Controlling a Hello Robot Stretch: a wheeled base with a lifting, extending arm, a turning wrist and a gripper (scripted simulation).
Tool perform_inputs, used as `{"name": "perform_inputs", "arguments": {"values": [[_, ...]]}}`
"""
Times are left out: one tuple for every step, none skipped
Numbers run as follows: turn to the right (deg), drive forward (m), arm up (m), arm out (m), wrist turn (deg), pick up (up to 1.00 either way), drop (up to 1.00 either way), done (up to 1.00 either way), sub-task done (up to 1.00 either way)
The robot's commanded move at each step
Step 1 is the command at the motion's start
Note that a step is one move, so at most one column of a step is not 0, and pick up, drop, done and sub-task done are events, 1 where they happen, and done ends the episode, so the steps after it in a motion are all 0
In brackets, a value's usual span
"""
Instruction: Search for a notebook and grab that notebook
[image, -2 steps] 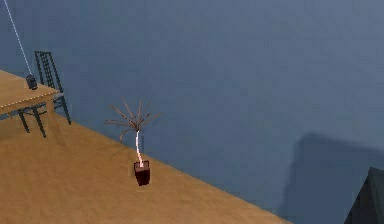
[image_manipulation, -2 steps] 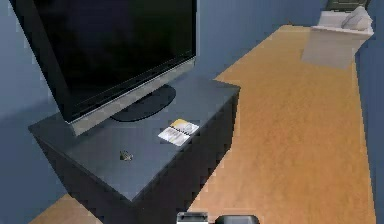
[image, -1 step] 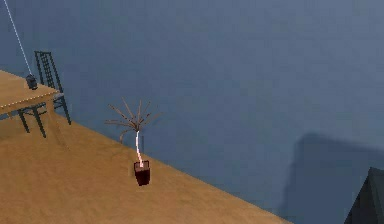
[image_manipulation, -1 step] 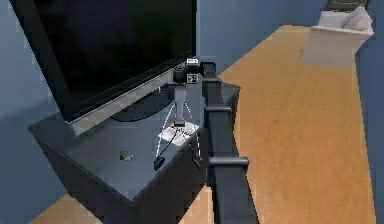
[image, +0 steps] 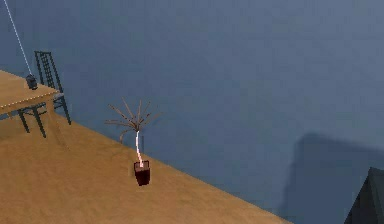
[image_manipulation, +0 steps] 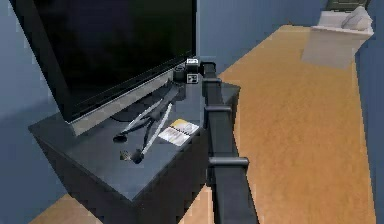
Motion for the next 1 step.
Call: {"name": "perform_inputs", "arguments": {"values": [[0.0,0.0,0.0,0.0,45.0,0.0,0.0,0.0,0.0]]}}
